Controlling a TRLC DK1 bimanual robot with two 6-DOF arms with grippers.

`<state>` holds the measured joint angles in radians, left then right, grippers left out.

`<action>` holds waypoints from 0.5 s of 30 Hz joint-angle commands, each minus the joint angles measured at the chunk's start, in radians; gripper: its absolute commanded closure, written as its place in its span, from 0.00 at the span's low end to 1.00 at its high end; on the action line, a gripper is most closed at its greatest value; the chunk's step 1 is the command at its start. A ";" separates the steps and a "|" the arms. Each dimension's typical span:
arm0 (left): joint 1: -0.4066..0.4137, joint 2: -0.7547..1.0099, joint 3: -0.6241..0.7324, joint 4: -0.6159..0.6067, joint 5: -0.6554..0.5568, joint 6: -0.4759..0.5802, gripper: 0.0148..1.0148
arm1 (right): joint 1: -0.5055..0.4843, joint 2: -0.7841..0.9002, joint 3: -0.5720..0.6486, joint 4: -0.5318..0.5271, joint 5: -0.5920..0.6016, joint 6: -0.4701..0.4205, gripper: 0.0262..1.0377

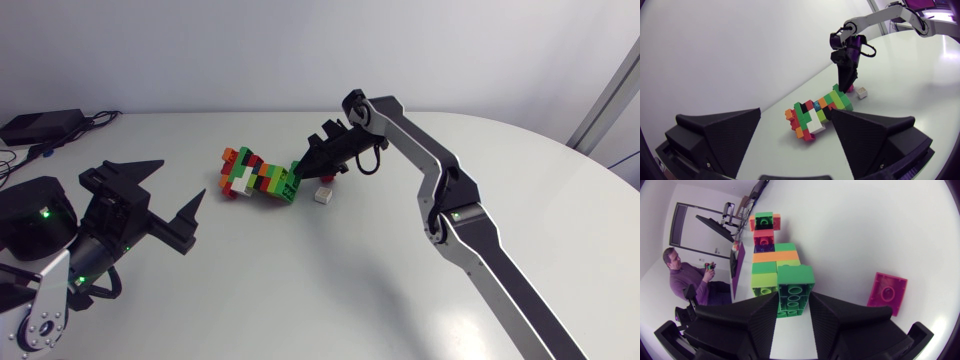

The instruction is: Disassemble duplo

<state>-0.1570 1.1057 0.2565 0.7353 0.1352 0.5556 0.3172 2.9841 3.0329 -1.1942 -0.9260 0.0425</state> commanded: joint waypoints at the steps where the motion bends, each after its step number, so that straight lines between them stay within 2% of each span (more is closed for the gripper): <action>1: 0.005 -0.014 0.020 0.013 0.009 -0.017 0.04 | -0.009 -0.051 -0.046 -0.053 0.064 -0.078 0.72; 8: 0.010 -0.020 0.015 0.013 0.009 -0.017 0.04 | -0.063 -0.120 -0.051 -0.189 0.092 -0.224 0.72; 12: 0.011 -0.012 0.015 0.013 0.009 -0.017 0.04 | -0.079 -0.096 0.020 -0.324 0.076 -0.345 0.72; 15: 0.013 -0.009 0.015 0.013 0.009 -0.017 0.04 | -0.092 -0.056 0.126 -0.404 0.069 -0.375 0.72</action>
<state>-0.1547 1.0969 0.2565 0.7353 0.1352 0.5556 0.2314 2.8952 3.0497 -1.5551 -0.8452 -0.2787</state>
